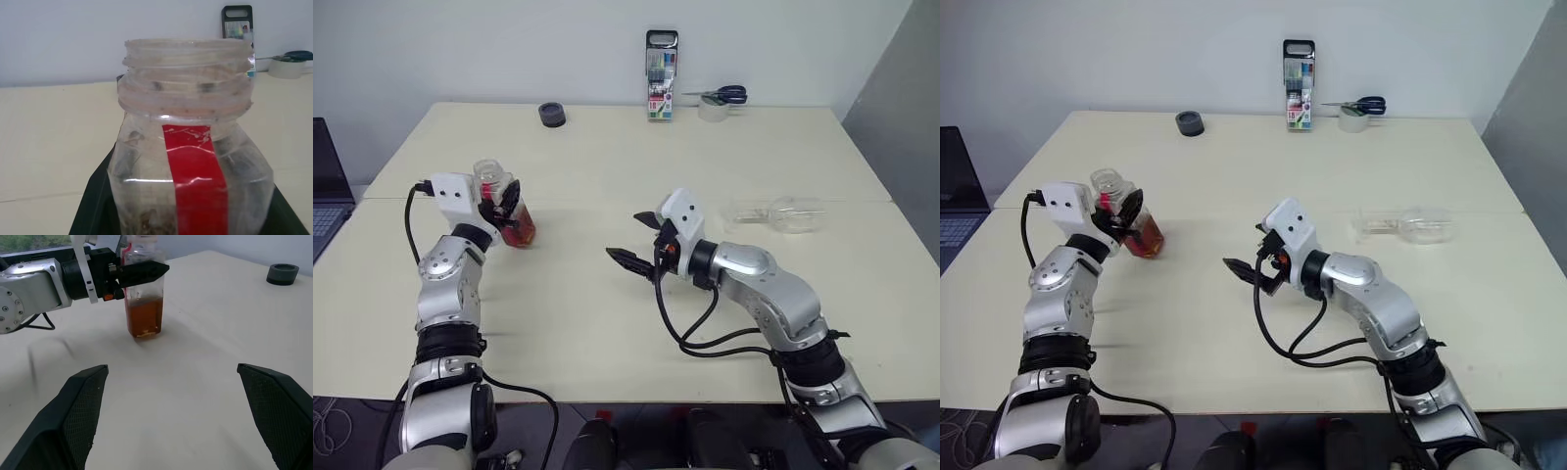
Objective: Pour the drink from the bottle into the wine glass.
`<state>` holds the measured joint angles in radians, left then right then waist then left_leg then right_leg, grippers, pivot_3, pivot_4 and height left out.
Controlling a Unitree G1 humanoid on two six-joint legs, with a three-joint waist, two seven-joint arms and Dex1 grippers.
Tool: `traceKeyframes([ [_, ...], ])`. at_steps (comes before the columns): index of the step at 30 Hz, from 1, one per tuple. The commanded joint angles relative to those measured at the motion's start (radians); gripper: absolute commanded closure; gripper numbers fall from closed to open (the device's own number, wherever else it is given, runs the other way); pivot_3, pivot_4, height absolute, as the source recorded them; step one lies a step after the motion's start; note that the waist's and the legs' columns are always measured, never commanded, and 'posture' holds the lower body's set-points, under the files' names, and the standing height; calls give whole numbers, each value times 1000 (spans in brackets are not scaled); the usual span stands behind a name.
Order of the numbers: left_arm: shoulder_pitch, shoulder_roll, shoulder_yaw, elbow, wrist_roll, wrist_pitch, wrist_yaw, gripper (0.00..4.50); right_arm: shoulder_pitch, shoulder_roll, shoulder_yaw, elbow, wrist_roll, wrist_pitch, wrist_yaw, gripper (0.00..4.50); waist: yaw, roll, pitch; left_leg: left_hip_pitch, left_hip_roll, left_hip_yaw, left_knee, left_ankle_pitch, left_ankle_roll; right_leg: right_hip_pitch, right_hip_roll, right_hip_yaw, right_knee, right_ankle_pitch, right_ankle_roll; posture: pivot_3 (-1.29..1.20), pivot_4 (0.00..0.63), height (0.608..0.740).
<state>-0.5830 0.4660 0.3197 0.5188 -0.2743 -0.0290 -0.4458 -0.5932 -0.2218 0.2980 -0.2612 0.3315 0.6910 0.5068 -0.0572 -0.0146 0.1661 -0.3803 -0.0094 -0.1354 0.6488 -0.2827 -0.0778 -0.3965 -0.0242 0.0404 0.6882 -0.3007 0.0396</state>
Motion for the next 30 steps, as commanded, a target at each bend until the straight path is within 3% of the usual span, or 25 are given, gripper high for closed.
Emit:
traceKeyframes([
  [1,-2,7,15,-4,-4,-66,-4,2108,-21,11,3,-22,-9,-22,14,0,0,0,0,0,0,0,0,0,0,-1,0,0,1,0,0,0,150,740],
  [8,24,-4,11,-9,-11,-81,-3,19,-13,14,7,-37,-11,-11,25,0,0,0,0,0,0,1,0,0,0,-4,0,1,5,0,0,0,150,740],
  [30,181,-29,-17,-130,26,-71,45,19,79,-14,20,-109,-57,-14,6,0,0,-1,0,-1,1,1,0,0,0,-8,0,1,9,1,-1,0,150,740],
])
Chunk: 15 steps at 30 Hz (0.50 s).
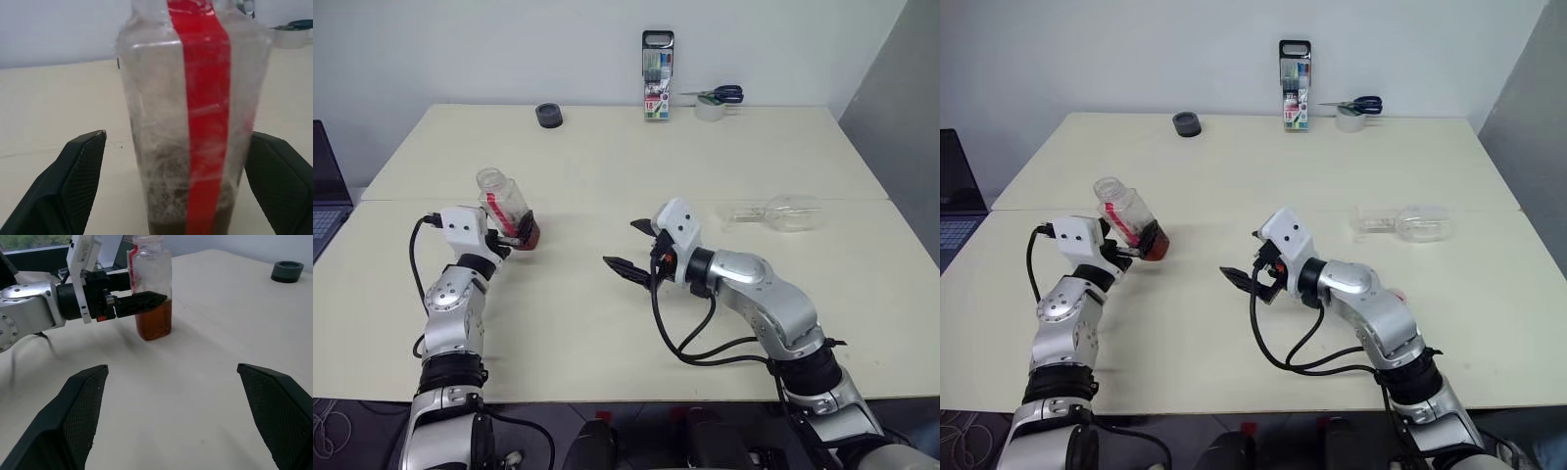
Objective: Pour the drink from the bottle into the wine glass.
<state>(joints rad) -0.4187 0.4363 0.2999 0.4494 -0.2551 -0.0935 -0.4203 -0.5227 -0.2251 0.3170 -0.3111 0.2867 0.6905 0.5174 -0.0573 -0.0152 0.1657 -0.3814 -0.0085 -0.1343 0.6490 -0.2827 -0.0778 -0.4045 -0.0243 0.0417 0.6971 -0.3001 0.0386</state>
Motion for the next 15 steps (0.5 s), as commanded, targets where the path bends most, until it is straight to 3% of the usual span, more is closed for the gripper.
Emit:
traceKeyframes([
  [1,29,-1,1,-71,8,-2,25,19,17,-18,2,-66,-16,-18,-2,0,0,0,0,0,0,0,0,0,0,0,0,0,0,0,0,0,150,740],
  [15,256,5,-2,-304,-19,123,25,19,201,-130,-75,-227,1,-10,3,0,5,0,0,0,0,1,0,-2,4,1,0,0,-1,0,0,0,150,740],
])
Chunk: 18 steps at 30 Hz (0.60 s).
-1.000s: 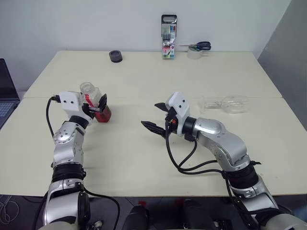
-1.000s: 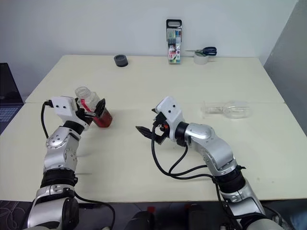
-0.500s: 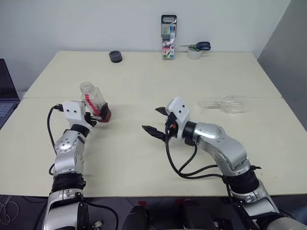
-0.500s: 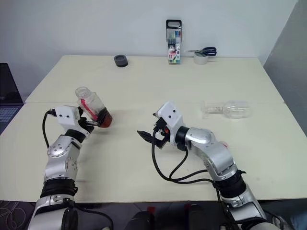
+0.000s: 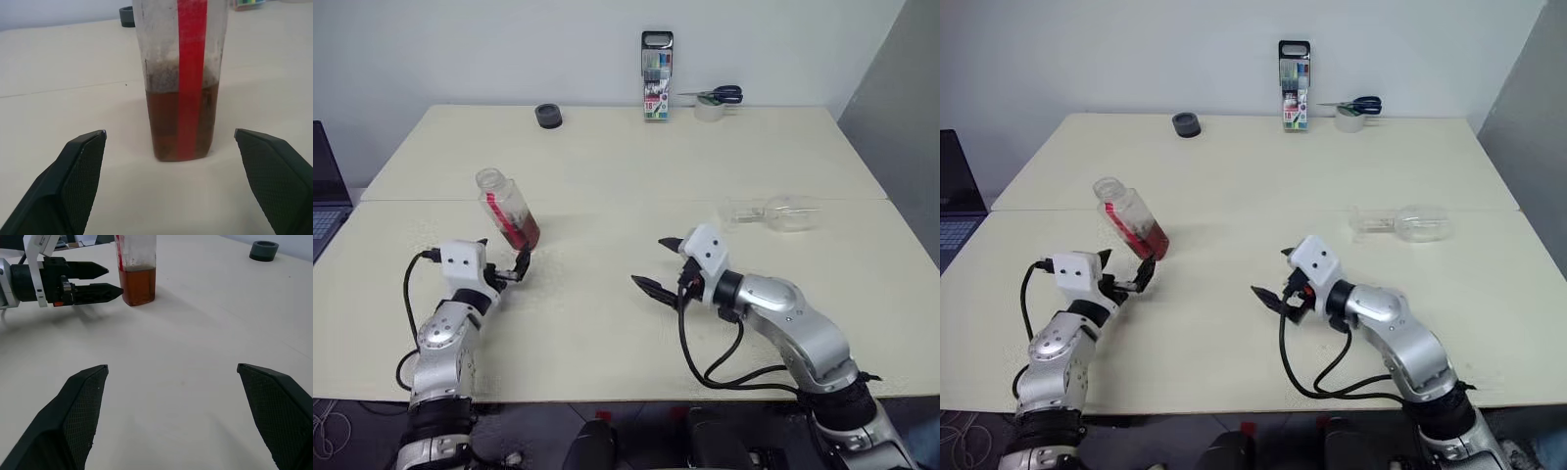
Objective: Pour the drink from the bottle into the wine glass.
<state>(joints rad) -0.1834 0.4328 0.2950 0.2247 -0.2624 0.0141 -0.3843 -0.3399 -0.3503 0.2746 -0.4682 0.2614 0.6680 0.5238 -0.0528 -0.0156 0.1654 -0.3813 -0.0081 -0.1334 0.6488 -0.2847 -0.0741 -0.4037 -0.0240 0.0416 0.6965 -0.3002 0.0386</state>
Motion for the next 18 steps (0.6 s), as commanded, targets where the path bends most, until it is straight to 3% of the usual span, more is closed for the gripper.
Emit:
traceKeyframes([
  [1,36,5,-6,-101,-17,28,-20,19,31,-8,-42,-81,31,21,-7,0,1,0,0,0,0,0,0,0,0,0,0,0,0,0,0,0,150,740],
  [8,134,50,-175,-265,-40,118,-254,19,99,128,-294,-102,180,213,-174,0,4,0,0,0,0,2,0,0,0,0,0,1,0,0,0,0,150,740],
  [13,41,91,-251,-300,-78,162,-413,19,69,260,-452,-44,271,286,-304,0,4,0,0,1,1,1,-1,0,0,0,2,0,1,0,0,0,150,740],
  [18,-123,143,-321,-286,-147,238,-637,19,-86,451,-770,133,468,294,-576,0,0,1,0,1,1,3,-1,1,0,0,3,1,2,1,-1,0,150,740],
])
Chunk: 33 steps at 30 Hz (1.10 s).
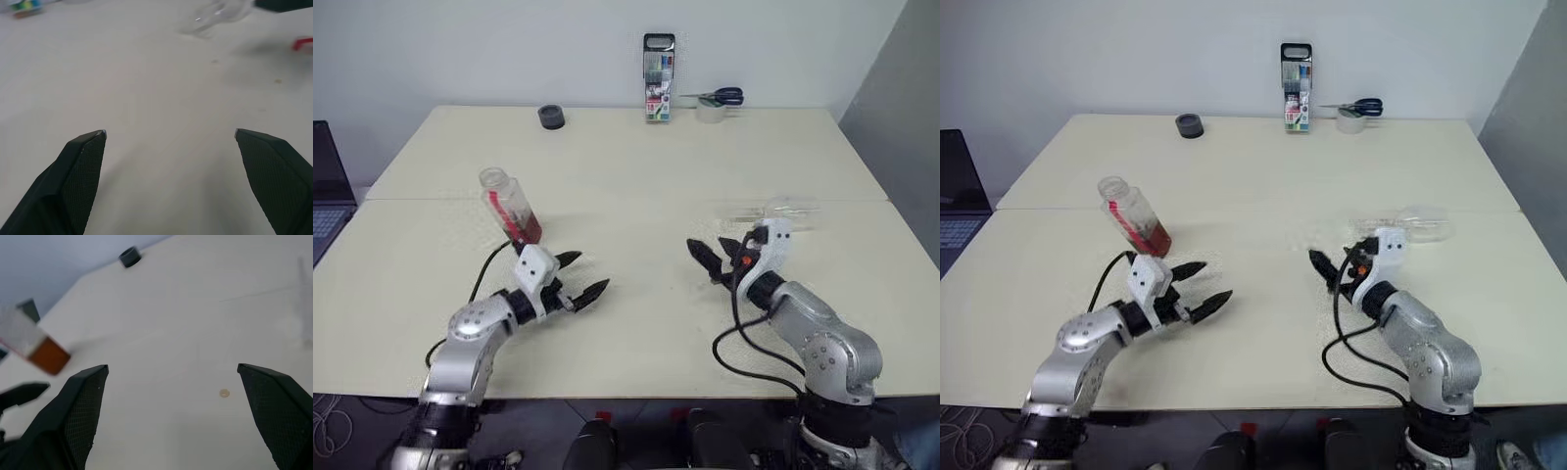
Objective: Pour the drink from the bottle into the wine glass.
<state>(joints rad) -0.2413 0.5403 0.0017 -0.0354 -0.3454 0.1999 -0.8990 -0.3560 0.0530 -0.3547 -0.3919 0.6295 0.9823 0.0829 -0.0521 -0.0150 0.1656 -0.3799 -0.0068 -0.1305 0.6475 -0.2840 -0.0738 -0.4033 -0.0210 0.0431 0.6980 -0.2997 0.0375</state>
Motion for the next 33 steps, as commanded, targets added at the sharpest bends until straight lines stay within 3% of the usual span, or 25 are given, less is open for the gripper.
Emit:
traceKeyframes([
  [1,-91,51,-40,-22,-84,82,-172,19,-96,66,-179,86,129,-26,-175,0,-2,0,0,0,0,0,0,0,0,0,0,0,0,0,0,0,150,740],
  [6,-193,104,-83,23,-112,139,-334,19,-194,82,-259,219,194,-78,-278,0,-13,3,1,0,0,2,-2,0,0,-1,0,1,0,0,-1,0,150,740],
  [11,-272,145,-132,62,-53,92,-445,19,-254,76,-284,331,244,-158,-313,0,-25,4,2,0,0,2,-2,0,1,-1,0,2,0,0,-1,0,150,740],
  [20,-335,130,-148,142,13,-17,-481,19,-351,30,-290,574,243,-338,-296,0,-34,4,2,0,0,3,-2,0,1,-1,1,2,0,0,-1,0,150,740],
  [33,-346,111,-140,153,13,-27,-478,19,-496,-74,-314,970,233,-565,-191,0,-36,5,2,0,0,4,-1,1,1,-1,0,4,0,0,-1,0,150,740],
])
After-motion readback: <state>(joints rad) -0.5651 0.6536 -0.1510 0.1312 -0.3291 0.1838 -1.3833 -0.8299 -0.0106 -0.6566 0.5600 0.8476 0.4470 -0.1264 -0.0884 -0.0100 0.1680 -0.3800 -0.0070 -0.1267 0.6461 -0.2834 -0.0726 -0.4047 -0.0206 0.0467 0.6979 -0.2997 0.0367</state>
